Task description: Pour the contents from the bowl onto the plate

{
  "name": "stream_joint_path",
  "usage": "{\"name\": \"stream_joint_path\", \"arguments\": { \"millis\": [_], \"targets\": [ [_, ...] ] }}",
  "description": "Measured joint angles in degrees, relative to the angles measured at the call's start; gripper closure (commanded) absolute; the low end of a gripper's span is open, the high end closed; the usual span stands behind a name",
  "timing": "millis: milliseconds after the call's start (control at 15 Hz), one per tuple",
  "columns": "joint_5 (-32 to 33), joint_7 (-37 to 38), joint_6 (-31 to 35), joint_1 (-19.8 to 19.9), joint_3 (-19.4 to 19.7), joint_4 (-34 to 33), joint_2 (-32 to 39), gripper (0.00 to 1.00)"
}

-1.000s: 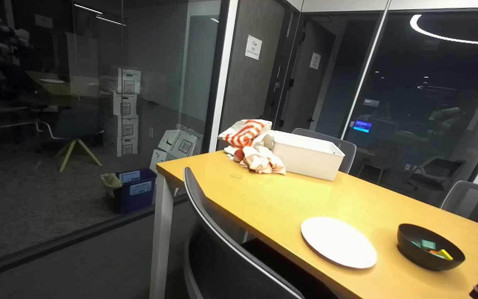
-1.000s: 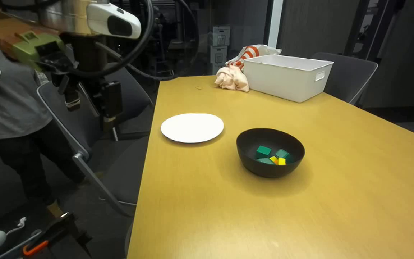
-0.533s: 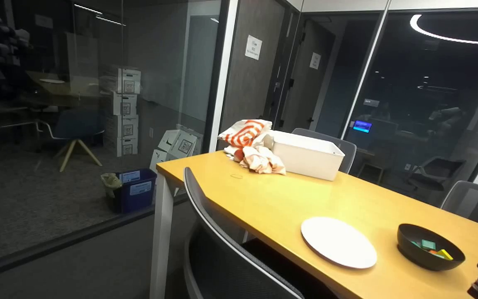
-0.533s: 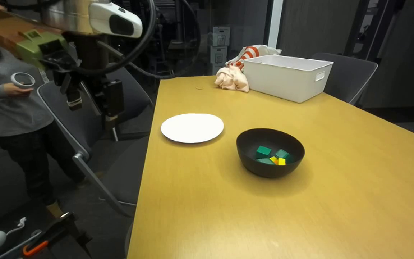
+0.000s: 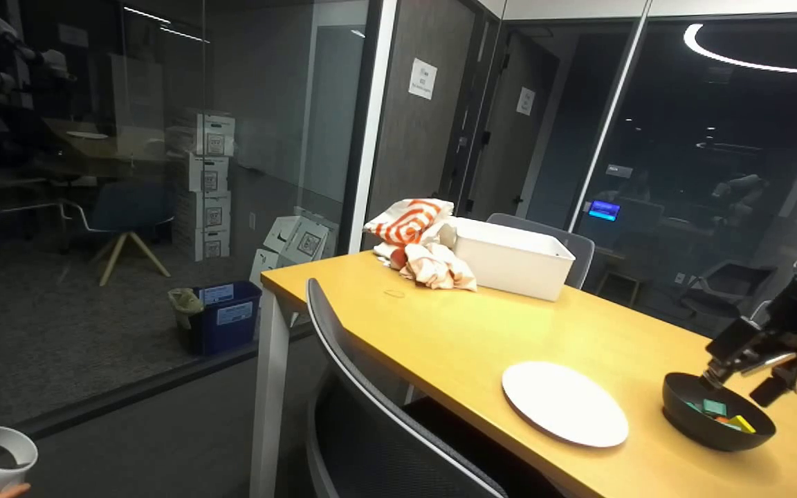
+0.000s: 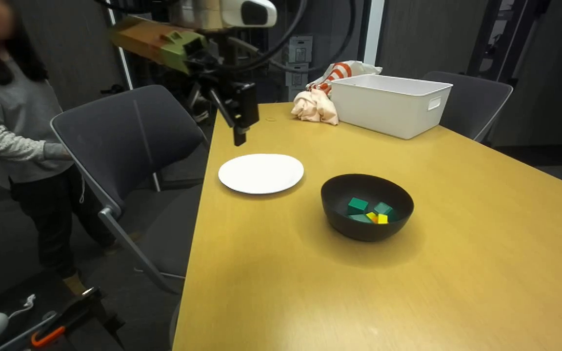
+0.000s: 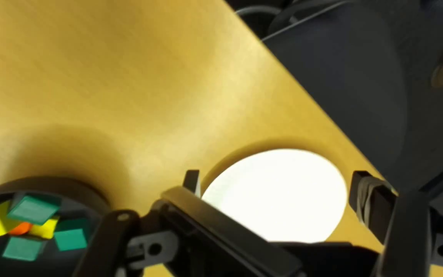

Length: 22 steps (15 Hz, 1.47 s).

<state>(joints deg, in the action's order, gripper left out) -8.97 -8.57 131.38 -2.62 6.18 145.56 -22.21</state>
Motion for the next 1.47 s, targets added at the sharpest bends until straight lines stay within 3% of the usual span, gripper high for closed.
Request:
{"name": "stream_joint_path", "arguments": {
  "millis": [333,667,1133,1467],
  "targets": [
    [5.48,10.92,7.64,5.76,0.04,-12.77,17.42,0.00],
    [10.05,19.91,8.47,9.39,2.17,-21.93,30.40,0.00],
    [9.88,20.96,8.34,12.91,6.40,-24.46,33.75,0.00],
    [9.60,20.30,8.61,14.34,6.77,-24.83,35.95,0.00]
  ]
}}
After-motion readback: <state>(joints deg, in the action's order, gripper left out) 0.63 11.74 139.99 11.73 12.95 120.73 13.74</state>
